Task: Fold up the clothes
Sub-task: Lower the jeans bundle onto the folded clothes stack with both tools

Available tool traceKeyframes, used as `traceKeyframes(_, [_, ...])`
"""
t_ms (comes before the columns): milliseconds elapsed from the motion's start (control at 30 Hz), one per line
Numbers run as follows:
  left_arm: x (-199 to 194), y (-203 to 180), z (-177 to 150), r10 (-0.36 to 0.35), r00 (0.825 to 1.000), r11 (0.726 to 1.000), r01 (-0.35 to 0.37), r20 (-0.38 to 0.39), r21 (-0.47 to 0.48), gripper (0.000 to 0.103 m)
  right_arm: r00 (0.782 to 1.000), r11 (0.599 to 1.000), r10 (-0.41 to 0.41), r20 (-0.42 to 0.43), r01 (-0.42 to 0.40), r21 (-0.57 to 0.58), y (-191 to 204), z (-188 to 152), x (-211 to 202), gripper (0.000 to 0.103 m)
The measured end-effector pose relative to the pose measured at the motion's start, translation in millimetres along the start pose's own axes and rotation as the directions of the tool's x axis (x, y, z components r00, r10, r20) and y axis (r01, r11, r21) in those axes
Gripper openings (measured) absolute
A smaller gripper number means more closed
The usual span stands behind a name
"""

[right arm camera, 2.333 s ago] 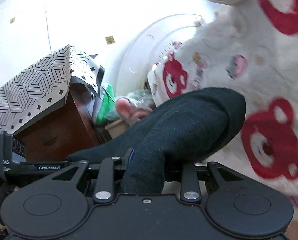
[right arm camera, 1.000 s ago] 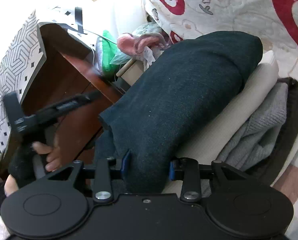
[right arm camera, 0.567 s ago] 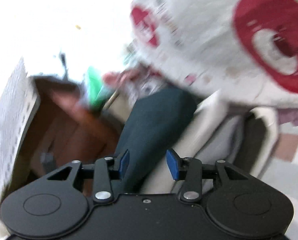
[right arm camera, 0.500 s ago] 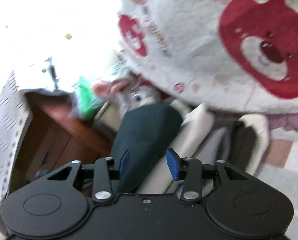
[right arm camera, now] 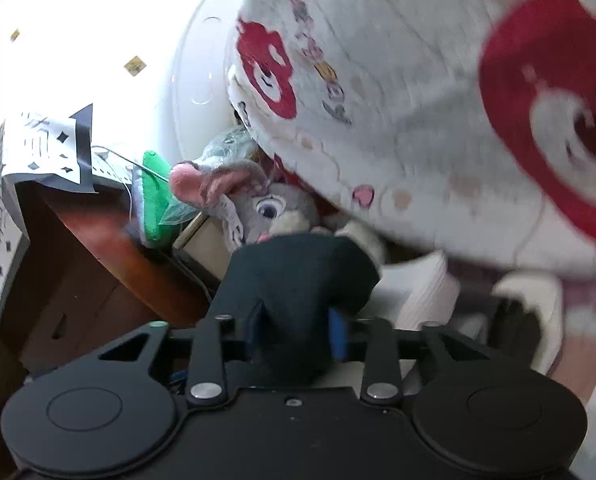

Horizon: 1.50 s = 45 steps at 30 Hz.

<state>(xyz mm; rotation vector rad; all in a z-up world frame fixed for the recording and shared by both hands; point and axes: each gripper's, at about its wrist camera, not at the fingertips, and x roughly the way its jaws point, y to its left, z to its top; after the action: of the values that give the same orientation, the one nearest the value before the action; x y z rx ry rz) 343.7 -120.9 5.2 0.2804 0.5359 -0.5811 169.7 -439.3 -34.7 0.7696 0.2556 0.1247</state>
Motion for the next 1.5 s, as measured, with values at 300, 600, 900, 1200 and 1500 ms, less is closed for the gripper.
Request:
traceKeyframes(300, [-3.0, -5.1, 2.4, 0.018, 1.000, 0.999, -0.018, 0.007, 0.032, 0.034, 0.987, 0.942, -0.145, 0.072, 0.160, -0.294, 28.3, 5.5, -41.4, 0.007])
traceKeyframes(600, [-2.0, -6.3, 20.4, 0.022, 1.000, 0.995, -0.023, 0.015, 0.093, 0.038, 0.982, 0.954, -0.187, 0.031, 0.189, -0.233, 25.6, -4.5, 4.6, 0.023])
traceKeyframes(900, [46.1, 1.8, 29.7, -0.002, 0.996, 1.000, 0.004, -0.085, 0.023, 0.041, 0.963, 0.896, -0.269, -0.027, 0.241, -0.372, 19.0, -11.5, 36.4, 0.024])
traceKeyframes(1200, [33.8, -6.2, 28.5, -0.002, 0.992, 1.000, 0.005, -0.129, 0.026, 0.037, 0.962, 0.846, -0.272, -0.011, 0.233, -0.479, 72.5, -20.0, 16.1, 0.027])
traceKeyframes(1500, [32.9, -5.9, 28.5, 0.022, 0.992, 0.999, -0.025, -0.123, -0.023, 0.037, 0.984, 0.782, -0.094, -0.149, -0.020, -0.623, 142.5, -103.0, 14.8, 0.029])
